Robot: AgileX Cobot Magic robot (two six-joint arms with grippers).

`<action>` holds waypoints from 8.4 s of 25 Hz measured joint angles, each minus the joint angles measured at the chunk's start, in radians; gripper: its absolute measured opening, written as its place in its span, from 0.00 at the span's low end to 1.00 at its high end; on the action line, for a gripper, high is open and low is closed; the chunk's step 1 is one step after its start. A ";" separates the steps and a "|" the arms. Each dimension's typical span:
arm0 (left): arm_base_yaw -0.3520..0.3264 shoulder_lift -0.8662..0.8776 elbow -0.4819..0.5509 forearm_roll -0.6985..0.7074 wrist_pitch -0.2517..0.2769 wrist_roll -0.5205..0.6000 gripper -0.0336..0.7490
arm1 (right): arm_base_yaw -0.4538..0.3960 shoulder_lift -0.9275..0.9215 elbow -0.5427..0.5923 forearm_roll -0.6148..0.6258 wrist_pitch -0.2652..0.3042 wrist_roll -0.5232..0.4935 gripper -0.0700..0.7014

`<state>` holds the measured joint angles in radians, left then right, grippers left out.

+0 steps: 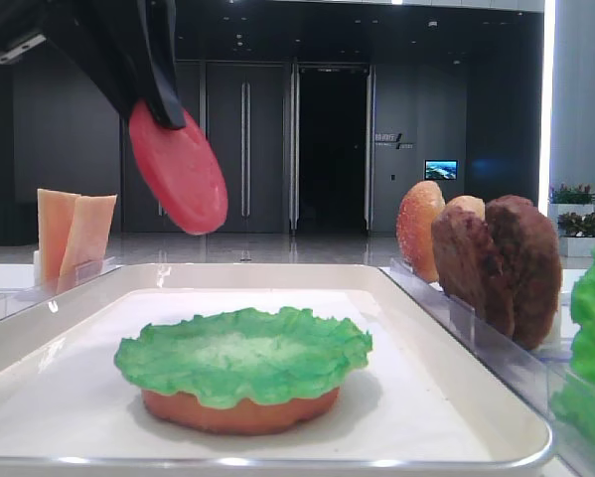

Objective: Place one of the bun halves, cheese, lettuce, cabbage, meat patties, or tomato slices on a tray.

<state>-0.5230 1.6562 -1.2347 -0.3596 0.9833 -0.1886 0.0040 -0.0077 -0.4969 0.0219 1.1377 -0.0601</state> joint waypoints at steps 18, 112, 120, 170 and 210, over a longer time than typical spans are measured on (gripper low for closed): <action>-0.046 0.014 0.150 -0.299 -0.172 0.246 0.12 | 0.000 0.000 0.000 0.000 0.000 0.000 0.63; -0.070 0.069 0.131 -0.096 -0.083 0.101 0.48 | 0.000 0.000 0.000 0.000 0.000 0.000 0.62; -0.070 0.069 -0.002 0.088 0.064 0.022 0.48 | 0.000 0.000 0.000 0.000 0.000 0.000 0.62; 0.200 0.022 -0.219 0.406 0.236 -0.071 0.49 | 0.000 0.000 0.000 0.000 0.000 0.000 0.62; 0.478 -0.256 0.024 0.494 0.238 0.050 0.49 | 0.000 0.000 0.000 0.000 0.000 0.000 0.62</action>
<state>-0.0454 1.4005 -1.2103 0.1340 1.2215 -0.1382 0.0040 -0.0077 -0.4969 0.0219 1.1377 -0.0601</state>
